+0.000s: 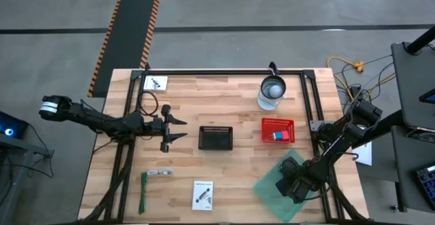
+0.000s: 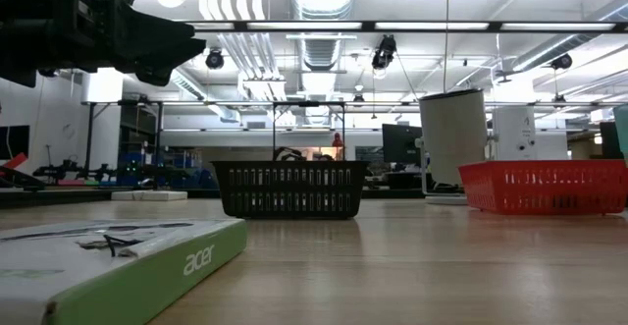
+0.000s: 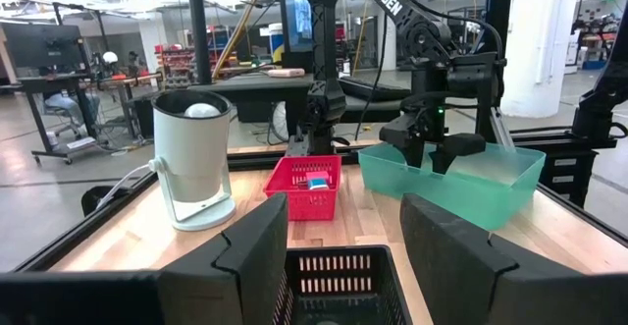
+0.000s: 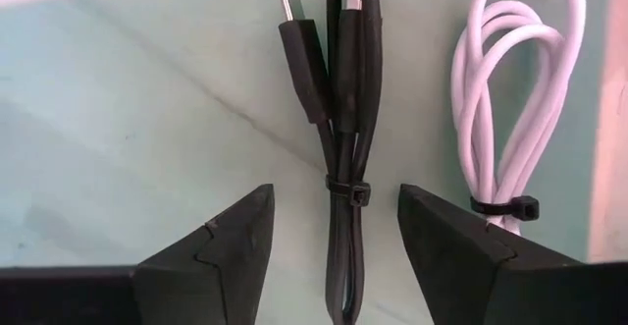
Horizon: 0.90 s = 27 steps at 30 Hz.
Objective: Pick and place items into bin
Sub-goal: Put the white charger cable into the blue bin
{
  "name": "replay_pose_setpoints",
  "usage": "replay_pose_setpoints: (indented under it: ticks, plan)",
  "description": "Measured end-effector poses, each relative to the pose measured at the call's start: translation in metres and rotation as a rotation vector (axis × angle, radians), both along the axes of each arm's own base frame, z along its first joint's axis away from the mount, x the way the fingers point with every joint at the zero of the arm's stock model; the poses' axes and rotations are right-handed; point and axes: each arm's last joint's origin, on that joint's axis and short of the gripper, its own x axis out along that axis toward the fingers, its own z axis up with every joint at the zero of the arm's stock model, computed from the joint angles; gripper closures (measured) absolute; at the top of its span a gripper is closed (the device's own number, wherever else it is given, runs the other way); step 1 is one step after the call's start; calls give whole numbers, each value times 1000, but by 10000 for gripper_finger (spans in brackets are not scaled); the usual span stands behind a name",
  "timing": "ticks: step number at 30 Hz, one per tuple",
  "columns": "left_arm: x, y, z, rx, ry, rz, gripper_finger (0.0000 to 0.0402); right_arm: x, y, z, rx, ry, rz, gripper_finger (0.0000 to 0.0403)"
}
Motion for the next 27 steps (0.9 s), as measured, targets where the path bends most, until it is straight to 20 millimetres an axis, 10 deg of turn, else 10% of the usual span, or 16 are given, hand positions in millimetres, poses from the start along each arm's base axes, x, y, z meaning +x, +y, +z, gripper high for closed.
replay_pose_setpoints:
  ticks: [27]
  plan:
    - [0, 0, 0, 0, -2, 0, 219, 5, 6, 7, 28, -22, 2, 197]
